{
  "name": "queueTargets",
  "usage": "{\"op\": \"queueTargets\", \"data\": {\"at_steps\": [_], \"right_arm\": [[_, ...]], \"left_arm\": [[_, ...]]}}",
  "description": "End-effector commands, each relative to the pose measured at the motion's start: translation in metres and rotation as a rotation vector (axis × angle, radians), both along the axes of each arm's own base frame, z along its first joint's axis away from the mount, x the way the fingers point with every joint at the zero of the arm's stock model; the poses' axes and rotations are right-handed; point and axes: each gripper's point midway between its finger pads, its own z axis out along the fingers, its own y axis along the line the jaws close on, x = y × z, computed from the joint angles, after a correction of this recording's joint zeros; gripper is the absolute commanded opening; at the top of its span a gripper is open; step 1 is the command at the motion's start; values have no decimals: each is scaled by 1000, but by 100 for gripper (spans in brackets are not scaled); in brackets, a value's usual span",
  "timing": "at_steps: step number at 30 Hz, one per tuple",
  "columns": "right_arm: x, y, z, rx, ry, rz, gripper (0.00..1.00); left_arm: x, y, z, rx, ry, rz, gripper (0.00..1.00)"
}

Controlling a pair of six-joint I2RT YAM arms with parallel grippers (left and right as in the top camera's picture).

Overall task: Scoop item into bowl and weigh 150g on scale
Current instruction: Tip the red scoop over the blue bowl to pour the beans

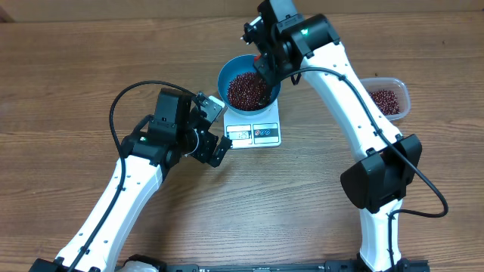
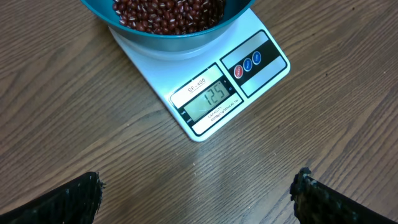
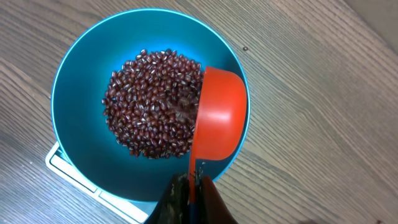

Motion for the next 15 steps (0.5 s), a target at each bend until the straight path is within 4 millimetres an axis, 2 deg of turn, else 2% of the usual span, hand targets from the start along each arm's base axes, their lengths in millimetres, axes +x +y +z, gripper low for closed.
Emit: {"op": "queueTargets", "data": {"at_steps": [1,15], "right_arm": [[3,0,15,-26,-53,6,4],[-2,5,14,-25,-42,16,4]], "left_arm": [[0,0,-3,-3,12,7,100],[0,0,-3,-3,12,7,100]]}}
